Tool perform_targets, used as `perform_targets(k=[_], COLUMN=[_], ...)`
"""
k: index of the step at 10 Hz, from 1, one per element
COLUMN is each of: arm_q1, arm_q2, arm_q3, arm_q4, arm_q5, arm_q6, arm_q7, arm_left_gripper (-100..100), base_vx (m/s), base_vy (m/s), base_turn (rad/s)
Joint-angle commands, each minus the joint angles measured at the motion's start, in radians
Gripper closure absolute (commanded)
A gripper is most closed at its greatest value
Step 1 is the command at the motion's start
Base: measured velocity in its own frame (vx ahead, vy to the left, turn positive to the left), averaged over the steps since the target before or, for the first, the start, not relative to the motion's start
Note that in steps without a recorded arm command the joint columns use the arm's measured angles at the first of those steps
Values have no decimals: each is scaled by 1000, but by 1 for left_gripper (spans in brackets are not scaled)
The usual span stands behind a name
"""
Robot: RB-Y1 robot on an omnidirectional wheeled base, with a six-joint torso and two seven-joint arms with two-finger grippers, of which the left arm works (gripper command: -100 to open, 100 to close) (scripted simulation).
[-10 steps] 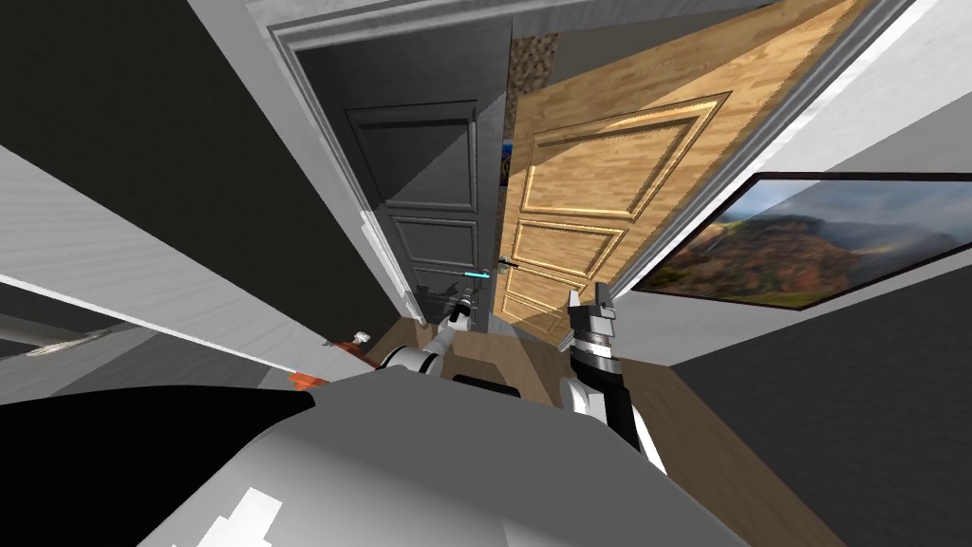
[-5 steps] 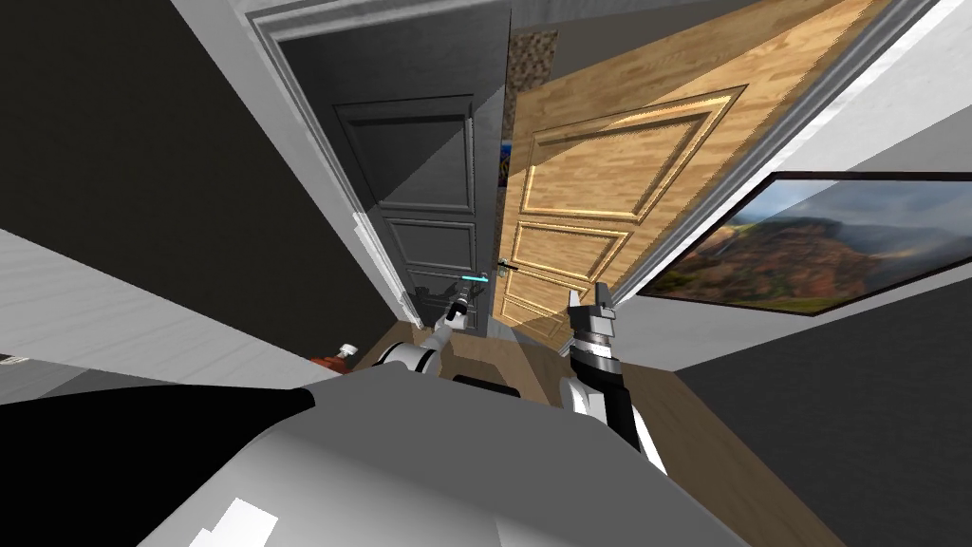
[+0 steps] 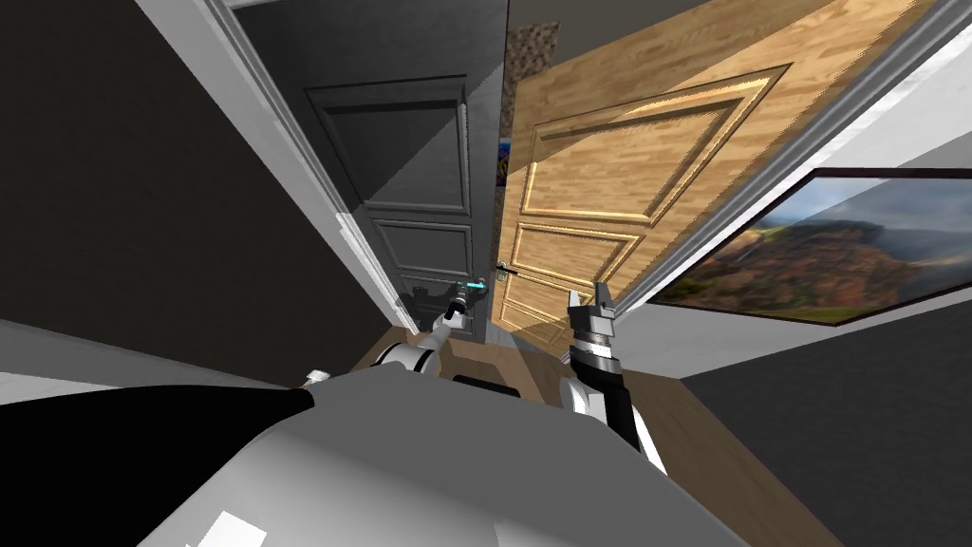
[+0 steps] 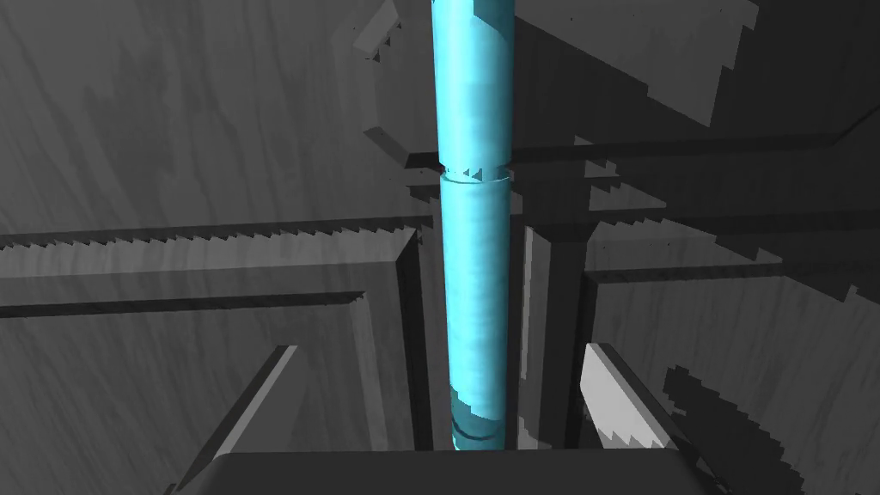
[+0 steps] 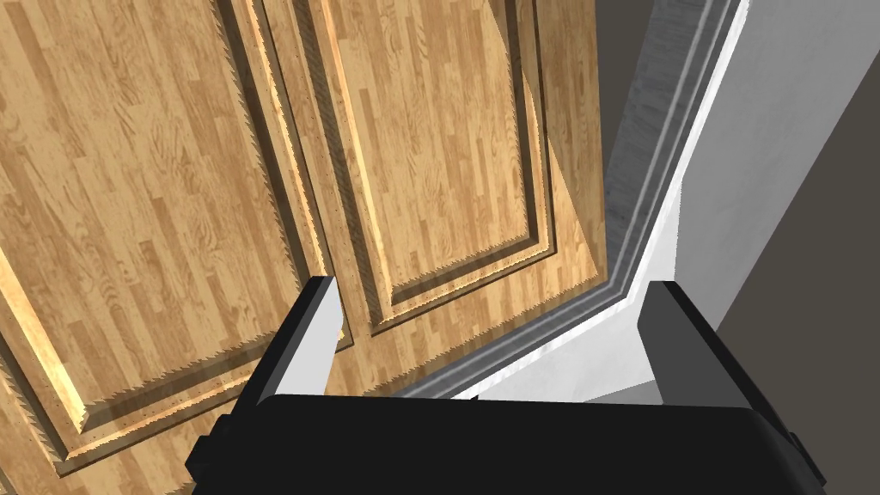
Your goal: Push the door open
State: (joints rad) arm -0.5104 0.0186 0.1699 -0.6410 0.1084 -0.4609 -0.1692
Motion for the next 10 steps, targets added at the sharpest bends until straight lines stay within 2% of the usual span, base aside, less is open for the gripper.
perform_targets(k=[1,2,3,4,9,10], arm_q1=[-2,-3,-5,-5,-5,0], arm_q2=[-19,-38,-28,-28,-28,-8], arm_q3=[3,4,4,4,4,39], arm_q4=[1,2,11,11,11,16], arm_q5=[1,2,2,2,2,9], arm_q6=[4,4,-3,-3,-3,-7], arm_q7=[0,1,-1,-1,-1,-12], arm_left_gripper=[-100,-100,-100,100,100,100], base_vx=[213,219,101,-15,-17,30], base_vy=[22,8,-4,1,1,2], base_turn=[-21,-26,-3,10,-4,-130])
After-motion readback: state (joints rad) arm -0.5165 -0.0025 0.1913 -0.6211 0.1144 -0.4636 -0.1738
